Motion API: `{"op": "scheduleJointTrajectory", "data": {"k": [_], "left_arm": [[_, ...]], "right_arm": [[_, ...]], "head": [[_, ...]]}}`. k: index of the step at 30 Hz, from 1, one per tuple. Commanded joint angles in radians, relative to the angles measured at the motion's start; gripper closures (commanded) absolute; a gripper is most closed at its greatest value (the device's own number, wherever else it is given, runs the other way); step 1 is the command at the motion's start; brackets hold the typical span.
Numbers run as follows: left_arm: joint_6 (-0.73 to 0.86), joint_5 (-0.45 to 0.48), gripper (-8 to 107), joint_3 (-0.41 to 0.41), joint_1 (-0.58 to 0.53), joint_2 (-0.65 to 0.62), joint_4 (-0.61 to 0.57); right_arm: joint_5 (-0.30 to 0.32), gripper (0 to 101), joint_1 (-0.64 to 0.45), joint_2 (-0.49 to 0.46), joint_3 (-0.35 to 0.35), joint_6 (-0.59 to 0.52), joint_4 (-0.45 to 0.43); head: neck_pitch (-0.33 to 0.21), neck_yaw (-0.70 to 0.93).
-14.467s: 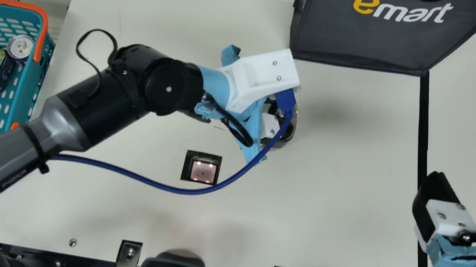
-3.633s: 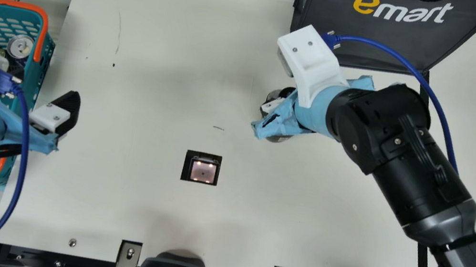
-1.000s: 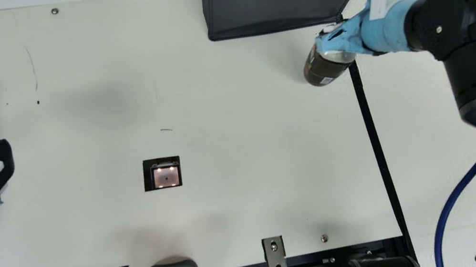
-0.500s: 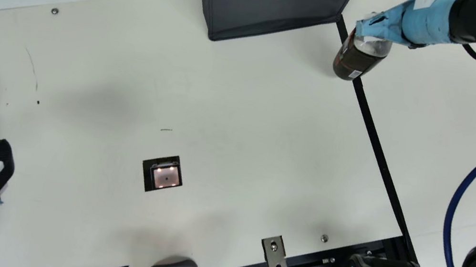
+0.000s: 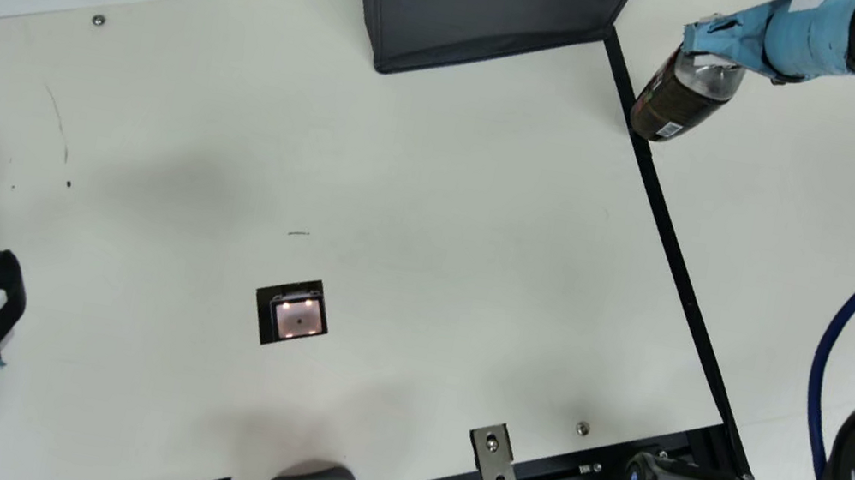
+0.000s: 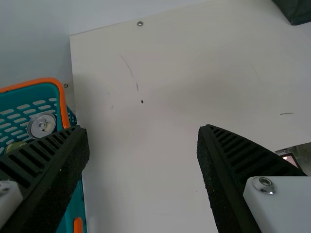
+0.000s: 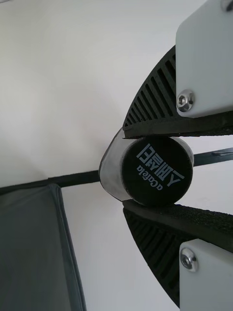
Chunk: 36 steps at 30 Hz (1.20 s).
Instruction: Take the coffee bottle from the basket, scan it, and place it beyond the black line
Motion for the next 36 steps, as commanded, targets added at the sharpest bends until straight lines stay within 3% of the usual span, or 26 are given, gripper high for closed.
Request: {"op": "scheduleJointTrajectory", "data": {"k": [1,29,36], "left_arm": [[0.000,0.000,9,0.000,0.000,0.000,0.000],[0.000,0.000,9,0.000,0.000,0.000,0.000],[0.000,0.000,9,0.000,0.000,0.000,0.000]], "right_arm": [[-0.004,101,-0.009,0.004,0.002,0.004,-0.003],[-0.073,101,-0.068,0.064,-0.002,0.036,-0.049],[-0.089,81,-0.060,0.069,0.009,0.049,-0.053]], "head": [[-0.026,-0.002],[-0.026,-0.002],[-0.026,-0.002]]}}
